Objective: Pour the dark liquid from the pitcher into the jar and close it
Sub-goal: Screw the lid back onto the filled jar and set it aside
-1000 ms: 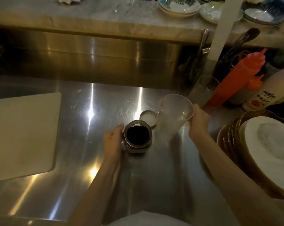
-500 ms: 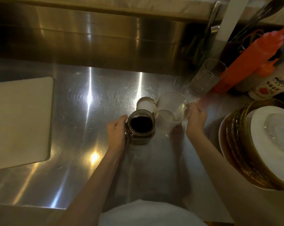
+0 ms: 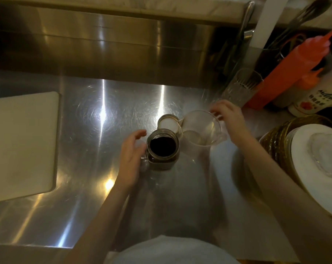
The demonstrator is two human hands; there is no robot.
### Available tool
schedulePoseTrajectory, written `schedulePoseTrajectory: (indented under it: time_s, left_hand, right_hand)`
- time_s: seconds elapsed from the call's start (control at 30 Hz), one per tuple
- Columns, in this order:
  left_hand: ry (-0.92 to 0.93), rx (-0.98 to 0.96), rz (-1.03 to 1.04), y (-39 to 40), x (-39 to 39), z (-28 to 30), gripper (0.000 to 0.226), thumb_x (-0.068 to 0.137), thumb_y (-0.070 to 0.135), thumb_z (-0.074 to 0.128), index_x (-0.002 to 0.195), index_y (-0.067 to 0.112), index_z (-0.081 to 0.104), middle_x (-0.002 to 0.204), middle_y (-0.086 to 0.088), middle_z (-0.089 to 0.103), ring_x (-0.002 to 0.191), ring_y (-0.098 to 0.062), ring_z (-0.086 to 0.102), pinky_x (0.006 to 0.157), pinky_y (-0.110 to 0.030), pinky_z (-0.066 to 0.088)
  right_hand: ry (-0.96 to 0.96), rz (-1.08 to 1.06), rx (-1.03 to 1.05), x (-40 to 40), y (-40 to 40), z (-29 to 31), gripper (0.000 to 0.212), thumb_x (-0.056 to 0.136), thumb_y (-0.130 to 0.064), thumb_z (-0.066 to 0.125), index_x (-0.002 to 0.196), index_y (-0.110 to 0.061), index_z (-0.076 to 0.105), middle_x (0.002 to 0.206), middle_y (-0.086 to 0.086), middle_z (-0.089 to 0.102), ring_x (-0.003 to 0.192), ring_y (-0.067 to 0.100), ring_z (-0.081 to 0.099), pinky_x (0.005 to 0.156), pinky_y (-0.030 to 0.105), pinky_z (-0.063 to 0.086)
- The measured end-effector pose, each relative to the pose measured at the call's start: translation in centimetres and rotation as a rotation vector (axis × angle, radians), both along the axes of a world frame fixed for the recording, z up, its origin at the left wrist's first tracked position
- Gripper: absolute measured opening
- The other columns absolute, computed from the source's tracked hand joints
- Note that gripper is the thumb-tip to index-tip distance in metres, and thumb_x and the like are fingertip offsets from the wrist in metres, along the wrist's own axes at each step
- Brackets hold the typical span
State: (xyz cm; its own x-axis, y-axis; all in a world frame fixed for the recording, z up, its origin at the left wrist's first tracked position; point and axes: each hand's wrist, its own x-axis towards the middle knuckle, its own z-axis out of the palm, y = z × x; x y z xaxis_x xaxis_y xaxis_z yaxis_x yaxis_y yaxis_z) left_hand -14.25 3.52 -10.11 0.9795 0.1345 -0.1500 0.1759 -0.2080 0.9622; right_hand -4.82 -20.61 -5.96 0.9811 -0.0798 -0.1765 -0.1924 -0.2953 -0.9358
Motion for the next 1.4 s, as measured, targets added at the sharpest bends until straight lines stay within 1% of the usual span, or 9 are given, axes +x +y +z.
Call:
schedulePoseTrajectory:
  time_s: [0.17, 0.3, 0.4, 0.53, 0.7, 0.83, 1.03, 1.23, 1.4]
  left_hand:
    - [-0.24, 0.46, -0.253, -0.3, -0.1, 0.8, 0.074, 0.057, 0.06, 0.067, 0.12, 0.027, 0.048, 0.121, 0.011, 0.053, 0.115, -0.006, 0.046, 0.1, -0.033, 0.035]
    - [-0.206, 0.519, -0.233, -0.5, 0.2, 0.8, 0.084, 0.051, 0.064, 0.072, 0.121, 0.024, 0.049, 0.121, 0.009, 0.056, 0.118, -0.01, 0.047, 0.103, -0.032, 0.031]
    - [-0.159, 0.479, -0.196, -0.7, 0.2, 0.7, 0.084, 0.049, 0.062, 0.073, 0.12, 0.024, 0.051, 0.12, 0.008, 0.057, 0.117, -0.011, 0.049, 0.103, -0.038, 0.034]
    - [-0.11, 0.399, -0.169, -1.0, 0.0, 0.7, 0.087, 0.046, 0.056, 0.076, 0.122, 0.023, 0.05, 0.12, 0.009, 0.057, 0.113, -0.009, 0.05, 0.1, -0.036, 0.039]
    - [-0.096, 0.35, -0.166, -1.1, 0.0, 1.1, 0.083, 0.044, 0.057, 0.074, 0.119, 0.03, 0.049, 0.112, 0.023, 0.052, 0.105, 0.009, 0.045, 0.094, -0.017, 0.036]
    - [-0.101, 0.337, -0.166, -1.1, -0.1, 1.4, 0.079, 0.045, 0.056, 0.074, 0.115, 0.045, 0.041, 0.108, 0.035, 0.045, 0.105, 0.021, 0.039, 0.09, -0.009, 0.031]
    - [-0.097, 0.335, -0.168, -1.1, -0.2, 1.3, 0.078, 0.045, 0.057, 0.075, 0.114, 0.045, 0.042, 0.109, 0.034, 0.046, 0.105, 0.014, 0.043, 0.088, -0.008, 0.031]
    - [-0.097, 0.33, -0.156, -1.0, -0.2, 1.0, 0.08, 0.044, 0.052, 0.081, 0.116, 0.034, 0.051, 0.117, 0.014, 0.058, 0.111, -0.008, 0.052, 0.098, -0.033, 0.043]
    - [-0.091, 0.38, -0.128, -1.0, -0.3, 0.7, 0.084, 0.042, 0.062, 0.076, 0.118, 0.037, 0.051, 0.117, 0.012, 0.061, 0.111, -0.01, 0.054, 0.1, -0.045, 0.042]
  right_hand:
    - [0.207, 0.481, -0.347, 4.7, 4.3, 2.1, 0.014, 0.088, -0.02, 0.058, 0.093, -0.008, 0.062, 0.076, -0.002, 0.059, 0.074, 0.012, 0.057, 0.065, 0.021, 0.044]
    - [0.289, 0.743, -0.658, 7.3, 7.6, 1.2, 0.038, 0.081, -0.033, 0.065, 0.106, -0.004, 0.059, 0.094, 0.011, 0.062, 0.076, 0.019, 0.059, 0.057, 0.024, 0.045]
    - [0.322, 0.867, -0.868, 7.9, 9.8, 0.8, 0.056, 0.074, -0.047, 0.068, 0.108, -0.003, 0.057, 0.089, 0.006, 0.058, 0.065, 0.014, 0.054, 0.052, 0.024, 0.043]
    - [0.488, 0.919, -1.098, 8.2, 11.8, -0.7, 0.058, 0.066, -0.063, 0.067, 0.09, -0.011, 0.058, 0.094, 0.005, 0.058, 0.095, 0.026, 0.06, 0.083, 0.036, 0.051]
    - [0.584, 0.898, -1.098, 7.9, 12.9, -1.2, 0.061, 0.073, -0.053, 0.067, 0.118, -0.014, 0.055, 0.101, 0.005, 0.056, 0.088, 0.025, 0.058, 0.072, 0.034, 0.047]
    - [0.611, 0.854, -1.072, 7.8, 13.1, -1.2, 0.038, 0.077, -0.039, 0.065, 0.098, -0.011, 0.053, 0.079, 0.007, 0.054, 0.067, 0.023, 0.06, 0.069, 0.032, 0.052]
    - [0.521, 0.742, -0.92, 7.7, 12.0, 0.9, 0.036, 0.072, -0.041, 0.065, 0.077, -0.007, 0.055, 0.068, 0.008, 0.056, 0.056, 0.021, 0.056, 0.049, 0.022, 0.044]
    - [0.402, 0.61, -0.502, 7.1, 10.0, 6.3, 0.045, 0.077, -0.046, 0.066, 0.101, -0.008, 0.058, 0.088, 0.01, 0.064, 0.077, 0.024, 0.066, 0.063, 0.027, 0.055]
    - [0.212, 0.511, -0.261, 2.8, 8.3, 8.8, 0.044, 0.078, -0.033, 0.069, 0.114, -0.017, 0.05, 0.101, 0.005, 0.06, 0.09, 0.02, 0.062, 0.075, 0.033, 0.056]
